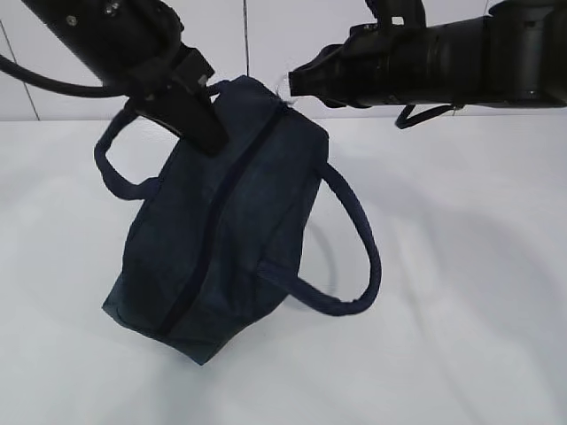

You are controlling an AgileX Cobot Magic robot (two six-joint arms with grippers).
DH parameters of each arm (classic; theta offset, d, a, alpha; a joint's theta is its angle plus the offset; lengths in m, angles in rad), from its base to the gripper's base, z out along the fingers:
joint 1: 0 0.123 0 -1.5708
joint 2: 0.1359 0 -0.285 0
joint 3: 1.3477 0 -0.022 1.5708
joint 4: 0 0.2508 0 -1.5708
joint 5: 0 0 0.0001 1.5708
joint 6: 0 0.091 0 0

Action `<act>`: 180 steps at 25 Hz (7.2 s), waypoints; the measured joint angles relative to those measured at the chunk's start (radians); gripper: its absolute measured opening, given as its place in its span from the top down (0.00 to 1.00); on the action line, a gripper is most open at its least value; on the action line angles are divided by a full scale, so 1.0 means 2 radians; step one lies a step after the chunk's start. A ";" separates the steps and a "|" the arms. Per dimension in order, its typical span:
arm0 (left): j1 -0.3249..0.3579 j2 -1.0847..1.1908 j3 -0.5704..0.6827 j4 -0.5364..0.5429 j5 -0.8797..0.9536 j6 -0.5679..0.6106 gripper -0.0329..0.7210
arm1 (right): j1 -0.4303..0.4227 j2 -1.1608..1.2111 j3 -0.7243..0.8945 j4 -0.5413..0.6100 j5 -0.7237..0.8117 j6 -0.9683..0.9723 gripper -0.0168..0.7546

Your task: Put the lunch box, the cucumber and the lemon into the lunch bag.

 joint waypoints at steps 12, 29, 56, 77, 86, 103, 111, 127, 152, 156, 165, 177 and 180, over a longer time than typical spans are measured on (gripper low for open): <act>-0.014 -0.018 0.000 0.000 0.028 -0.006 0.97 | -0.009 0.021 -0.002 0.000 -0.022 0.000 0.98; -0.014 0.004 0.000 -0.023 0.007 -0.012 0.97 | -0.009 -0.038 -0.002 0.000 -0.043 0.000 0.98; 0.053 0.126 0.000 -0.208 -0.209 -0.014 0.97 | -0.009 -0.113 -0.002 0.005 -0.119 -0.002 0.98; 0.119 0.125 -0.005 -0.175 -0.112 -0.009 0.44 | -0.009 -0.113 -0.002 0.005 -0.115 -0.002 0.98; 0.120 0.048 -0.005 -0.101 -0.128 0.013 0.42 | -0.009 -0.156 -0.002 0.005 -0.073 -0.002 0.58; 0.113 -0.093 -0.005 -0.090 -0.084 0.037 0.44 | -0.009 -0.356 -0.006 0.005 -0.073 0.022 0.46; 0.061 -0.142 -0.005 -0.095 -0.080 0.029 0.53 | -0.009 -0.405 -0.057 0.005 -0.069 0.036 0.47; 0.031 -0.385 0.021 -0.038 -0.013 -0.006 0.58 | -0.009 -0.439 -0.136 -0.456 0.209 0.539 0.47; 0.031 -0.761 0.345 0.110 0.038 -0.075 0.62 | -0.009 -0.725 0.079 -0.822 0.512 0.816 0.51; 0.031 -0.795 0.381 0.110 0.038 -0.075 0.62 | -0.009 -0.782 0.139 -0.837 0.513 0.818 0.51; 0.030 -0.851 0.469 0.130 0.040 -0.075 0.62 | -0.009 -0.877 0.269 -0.862 0.514 0.818 0.51; 0.029 -0.854 0.520 0.173 0.007 -0.075 0.63 | -0.009 -0.882 0.339 -0.904 0.514 0.819 0.51; 0.029 -0.854 0.527 0.173 -0.015 -0.075 0.63 | -0.009 -0.882 0.343 -0.907 0.510 0.821 0.51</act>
